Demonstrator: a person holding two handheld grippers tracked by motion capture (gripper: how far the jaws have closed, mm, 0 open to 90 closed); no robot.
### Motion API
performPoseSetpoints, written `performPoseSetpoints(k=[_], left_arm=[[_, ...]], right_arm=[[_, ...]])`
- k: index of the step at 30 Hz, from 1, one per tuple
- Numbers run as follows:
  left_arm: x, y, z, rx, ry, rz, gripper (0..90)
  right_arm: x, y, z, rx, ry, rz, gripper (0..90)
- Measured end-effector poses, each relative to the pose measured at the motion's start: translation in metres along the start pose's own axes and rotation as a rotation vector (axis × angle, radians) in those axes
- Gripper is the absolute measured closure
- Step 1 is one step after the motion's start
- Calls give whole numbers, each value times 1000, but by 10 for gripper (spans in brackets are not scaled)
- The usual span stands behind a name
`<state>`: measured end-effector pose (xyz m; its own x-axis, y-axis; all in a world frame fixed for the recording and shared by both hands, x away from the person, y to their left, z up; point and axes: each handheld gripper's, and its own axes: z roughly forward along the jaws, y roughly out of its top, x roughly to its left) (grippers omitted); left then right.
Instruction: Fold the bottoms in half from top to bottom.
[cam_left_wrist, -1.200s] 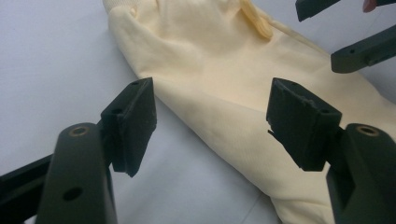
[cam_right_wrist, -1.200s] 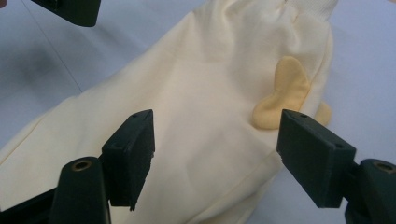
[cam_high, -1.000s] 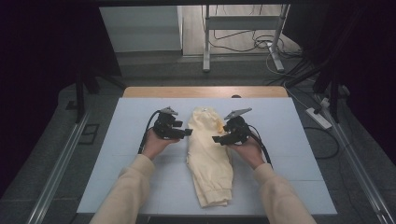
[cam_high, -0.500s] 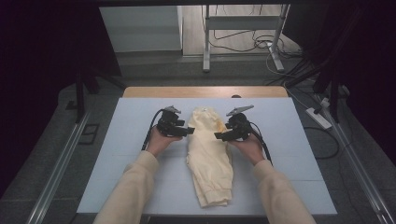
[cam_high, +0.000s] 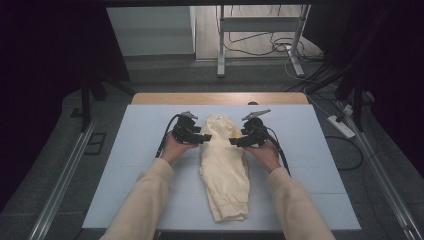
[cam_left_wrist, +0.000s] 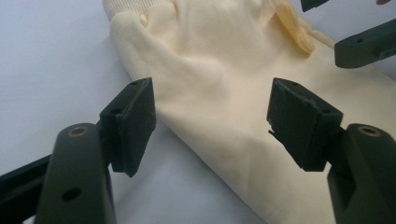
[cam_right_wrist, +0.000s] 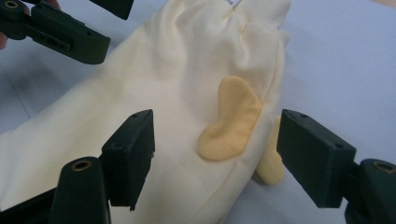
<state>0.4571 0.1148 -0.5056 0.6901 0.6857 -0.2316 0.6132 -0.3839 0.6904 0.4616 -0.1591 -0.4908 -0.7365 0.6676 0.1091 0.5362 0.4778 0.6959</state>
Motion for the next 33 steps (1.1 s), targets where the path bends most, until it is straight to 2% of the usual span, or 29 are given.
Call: performPoseSetpoints(k=[8, 18, 25, 33], left_arm=[[8, 2, 6, 1, 4, -18, 324], [13, -1, 19, 40, 13, -35, 331], [15, -3, 26, 69, 27, -52, 342], [18, -6, 29, 60, 5, -66, 402]], right_arm=[[-12, 2, 8, 5, -11, 34, 278], [-19, 0, 18, 27, -10, 57, 277], [-18, -1, 25, 52, -30, 42, 292], [-18, -2, 33, 84, -47, 31, 294]])
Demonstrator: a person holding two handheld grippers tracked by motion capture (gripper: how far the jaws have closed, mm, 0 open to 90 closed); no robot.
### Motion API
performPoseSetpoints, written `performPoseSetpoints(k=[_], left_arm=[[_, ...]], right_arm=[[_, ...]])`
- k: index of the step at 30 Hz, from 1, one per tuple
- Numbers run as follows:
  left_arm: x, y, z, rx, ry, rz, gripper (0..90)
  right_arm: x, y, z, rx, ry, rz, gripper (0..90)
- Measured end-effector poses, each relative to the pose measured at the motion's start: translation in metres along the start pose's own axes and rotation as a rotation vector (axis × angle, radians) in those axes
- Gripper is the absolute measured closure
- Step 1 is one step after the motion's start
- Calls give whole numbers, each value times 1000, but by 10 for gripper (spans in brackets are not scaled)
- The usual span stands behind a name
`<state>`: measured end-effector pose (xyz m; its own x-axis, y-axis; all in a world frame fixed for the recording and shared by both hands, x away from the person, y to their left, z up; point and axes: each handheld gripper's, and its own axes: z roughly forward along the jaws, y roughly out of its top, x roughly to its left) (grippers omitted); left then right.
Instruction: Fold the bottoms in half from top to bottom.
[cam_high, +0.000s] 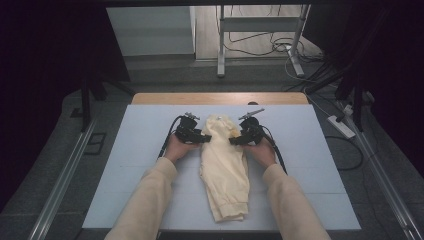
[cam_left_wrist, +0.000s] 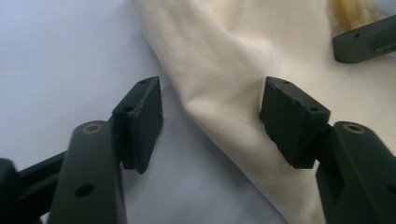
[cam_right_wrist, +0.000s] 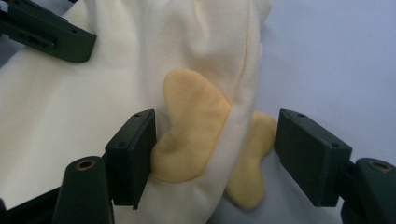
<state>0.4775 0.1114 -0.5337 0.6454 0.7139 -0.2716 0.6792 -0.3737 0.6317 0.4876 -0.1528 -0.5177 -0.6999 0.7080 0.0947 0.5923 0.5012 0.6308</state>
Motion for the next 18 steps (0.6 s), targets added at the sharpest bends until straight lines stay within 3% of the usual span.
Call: performPoseSetpoints(k=[6, 8, 10, 13, 15, 18], left_arm=[[-4, 0, 3, 5, -22, 16, 508], [-5, 0, 3, 6, -28, 18, 569], [-6, 0, 4, 5, -41, 17, 643], [-7, -1, 4, 9, -68, 25, 750], [-9, -1, 3, 8, -59, 41, 781], [-10, 0, 2, 11, -53, 52, 799]], right_arm=[[0, -1, 3, -5, -5, -18, 303], [1, -1, 3, -12, 6, -27, 392], [2, -1, 2, -13, 45, -34, 513], [4, -1, 2, -8, 81, -31, 620], [4, -1, 2, -7, 103, -24, 662], [6, 0, 0, -2, 102, -50, 702]])
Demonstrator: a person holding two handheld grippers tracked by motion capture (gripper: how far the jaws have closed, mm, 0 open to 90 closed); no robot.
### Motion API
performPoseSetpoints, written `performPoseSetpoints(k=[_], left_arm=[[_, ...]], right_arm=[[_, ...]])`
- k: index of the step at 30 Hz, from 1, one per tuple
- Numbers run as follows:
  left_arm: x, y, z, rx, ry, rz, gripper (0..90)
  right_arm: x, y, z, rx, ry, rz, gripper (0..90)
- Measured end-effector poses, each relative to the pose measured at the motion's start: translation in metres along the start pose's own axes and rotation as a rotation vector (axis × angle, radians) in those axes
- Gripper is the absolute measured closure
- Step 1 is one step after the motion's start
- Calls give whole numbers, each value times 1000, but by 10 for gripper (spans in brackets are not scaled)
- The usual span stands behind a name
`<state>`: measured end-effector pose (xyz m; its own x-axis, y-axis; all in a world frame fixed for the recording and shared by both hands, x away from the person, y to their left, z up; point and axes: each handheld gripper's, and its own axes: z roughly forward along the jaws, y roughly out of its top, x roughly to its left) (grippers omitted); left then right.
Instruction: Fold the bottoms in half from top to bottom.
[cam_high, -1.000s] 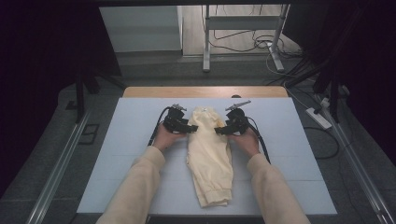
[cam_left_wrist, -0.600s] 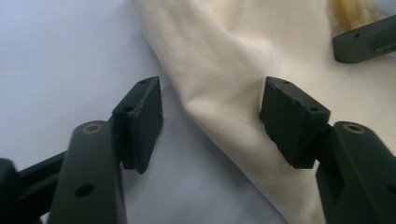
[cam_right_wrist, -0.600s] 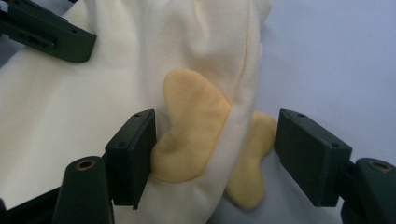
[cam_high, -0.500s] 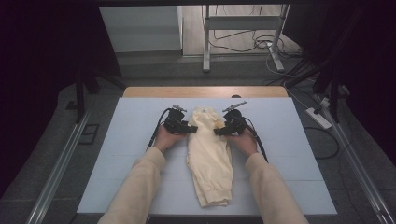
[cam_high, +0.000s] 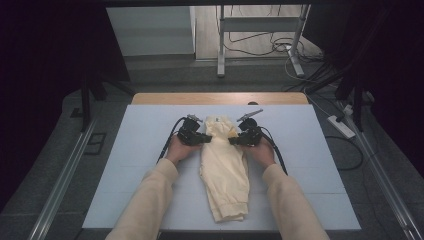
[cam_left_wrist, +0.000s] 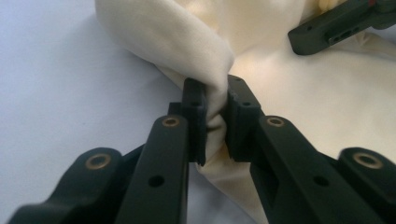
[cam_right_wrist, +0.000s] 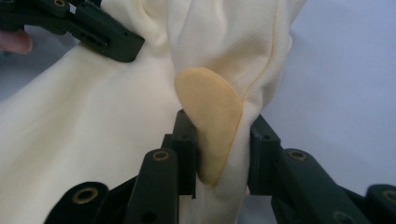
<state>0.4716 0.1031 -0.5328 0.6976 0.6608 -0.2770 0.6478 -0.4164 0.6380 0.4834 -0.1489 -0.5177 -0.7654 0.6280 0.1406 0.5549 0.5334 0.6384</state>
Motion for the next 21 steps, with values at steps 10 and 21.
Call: performPoseSetpoints(k=[10, 21], left_arm=[[-6, 3, -15, -34, -12, 31, 803], [-15, 12, -35, -87, -9, 64, 805]], right_arm=[[7, 1, -11, -10, -12, -51, 713], [11, 8, -29, -71, -10, -65, 713]])
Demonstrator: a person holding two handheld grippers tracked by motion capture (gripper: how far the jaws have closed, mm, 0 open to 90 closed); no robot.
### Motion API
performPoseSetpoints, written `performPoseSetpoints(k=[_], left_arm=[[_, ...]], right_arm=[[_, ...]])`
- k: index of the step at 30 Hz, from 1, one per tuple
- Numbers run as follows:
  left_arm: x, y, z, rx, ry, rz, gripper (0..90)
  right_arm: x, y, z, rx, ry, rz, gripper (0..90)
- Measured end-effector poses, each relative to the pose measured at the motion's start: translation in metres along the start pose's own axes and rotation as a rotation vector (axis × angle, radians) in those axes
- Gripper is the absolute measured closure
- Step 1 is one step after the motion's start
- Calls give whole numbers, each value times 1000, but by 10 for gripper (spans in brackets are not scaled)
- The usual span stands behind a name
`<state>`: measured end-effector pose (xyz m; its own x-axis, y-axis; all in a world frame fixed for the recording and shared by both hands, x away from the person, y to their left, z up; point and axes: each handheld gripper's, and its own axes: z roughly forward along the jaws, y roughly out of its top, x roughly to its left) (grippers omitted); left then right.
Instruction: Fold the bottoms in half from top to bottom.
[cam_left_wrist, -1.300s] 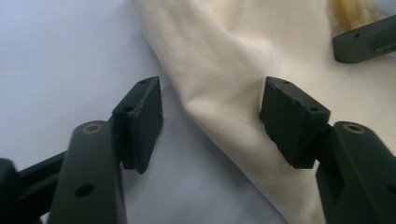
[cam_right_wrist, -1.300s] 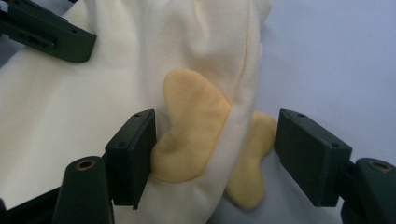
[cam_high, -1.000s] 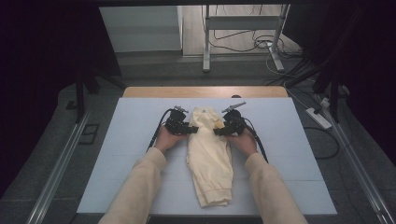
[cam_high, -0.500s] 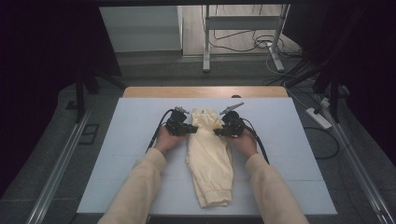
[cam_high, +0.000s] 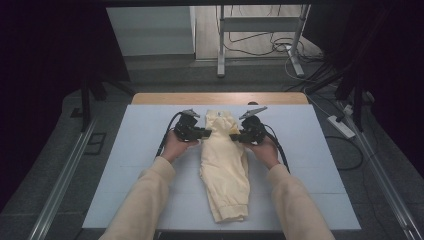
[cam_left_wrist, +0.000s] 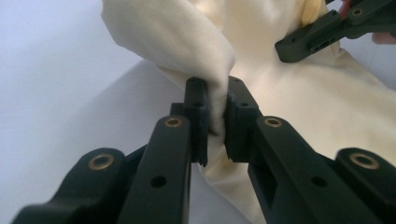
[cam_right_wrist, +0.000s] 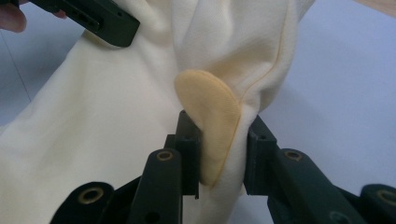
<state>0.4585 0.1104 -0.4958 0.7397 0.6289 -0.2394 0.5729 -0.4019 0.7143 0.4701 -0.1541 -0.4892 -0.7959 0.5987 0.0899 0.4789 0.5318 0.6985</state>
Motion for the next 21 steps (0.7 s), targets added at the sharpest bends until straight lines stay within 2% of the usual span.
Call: performPoseSetpoints(k=[6, 15, 21], left_arm=[[-1, 3, -3, -22, -9, 0, 806], [-6, 18, -16, -63, 4, 24, 808], [-7, 17, -14, -58, 4, 22, 808]], right_arm=[[-1, 1, -5, -14, 2, 3, 713], [1, 15, -22, -46, -29, -32, 713], [1, 14, -22, -40, -33, -28, 713]])
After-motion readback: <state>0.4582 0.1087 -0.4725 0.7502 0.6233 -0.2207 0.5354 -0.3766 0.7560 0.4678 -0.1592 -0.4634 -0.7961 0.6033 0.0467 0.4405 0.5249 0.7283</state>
